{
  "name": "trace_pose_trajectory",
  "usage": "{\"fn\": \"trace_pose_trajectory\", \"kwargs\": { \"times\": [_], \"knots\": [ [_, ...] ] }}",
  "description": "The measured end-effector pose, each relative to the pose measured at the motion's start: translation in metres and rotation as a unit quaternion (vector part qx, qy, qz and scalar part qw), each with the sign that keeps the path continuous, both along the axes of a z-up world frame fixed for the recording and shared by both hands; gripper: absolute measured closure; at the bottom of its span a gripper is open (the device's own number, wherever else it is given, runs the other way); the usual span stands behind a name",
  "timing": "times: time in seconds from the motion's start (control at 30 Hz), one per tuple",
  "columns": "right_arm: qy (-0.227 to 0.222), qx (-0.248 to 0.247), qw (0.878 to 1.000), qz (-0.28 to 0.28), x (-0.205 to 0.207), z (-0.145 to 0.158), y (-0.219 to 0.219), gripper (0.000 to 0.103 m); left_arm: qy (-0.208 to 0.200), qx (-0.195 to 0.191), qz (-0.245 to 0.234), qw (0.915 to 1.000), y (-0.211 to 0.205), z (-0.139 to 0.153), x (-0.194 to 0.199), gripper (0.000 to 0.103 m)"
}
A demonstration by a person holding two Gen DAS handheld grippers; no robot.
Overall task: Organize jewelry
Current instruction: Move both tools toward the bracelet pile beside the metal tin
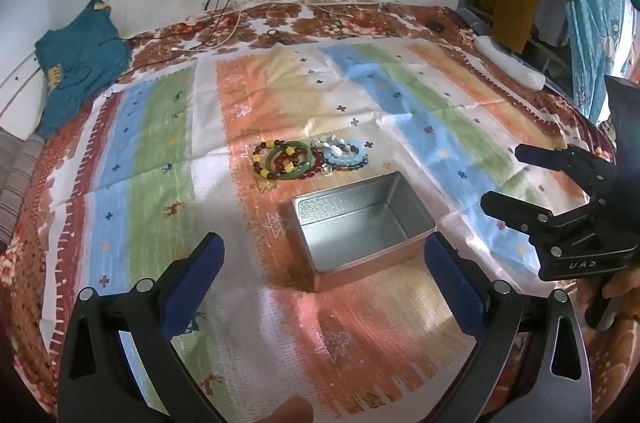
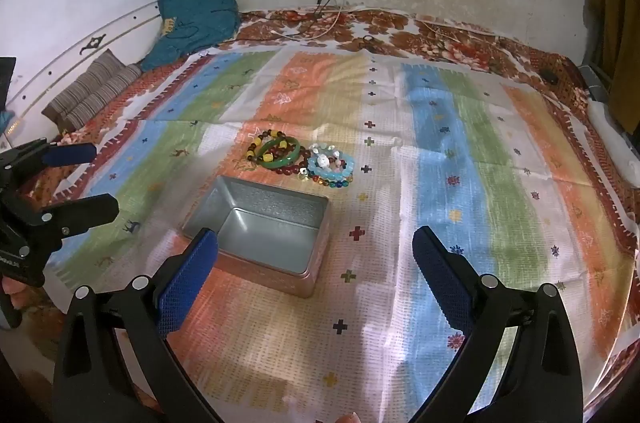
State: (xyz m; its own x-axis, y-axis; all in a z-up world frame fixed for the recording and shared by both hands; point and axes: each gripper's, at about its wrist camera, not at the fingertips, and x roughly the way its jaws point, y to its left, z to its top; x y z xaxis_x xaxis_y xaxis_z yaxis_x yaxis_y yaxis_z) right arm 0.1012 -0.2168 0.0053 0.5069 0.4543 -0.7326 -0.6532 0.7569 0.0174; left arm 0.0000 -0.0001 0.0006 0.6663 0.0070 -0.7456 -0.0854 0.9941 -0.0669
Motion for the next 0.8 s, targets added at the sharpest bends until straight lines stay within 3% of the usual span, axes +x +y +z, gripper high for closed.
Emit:
{"fn": "trace_pose_trajectory", "kwargs": {
  "times": [0.8],
  "knots": [
    [-0.008, 0.003, 1.0, 0.004, -0.0024, 0.0026, -0.0014, 0.004, -0.004, 0.0, 0.0, 1.0, 0.0001, 0.0009, -0.001, 0.006]
  ]
}}
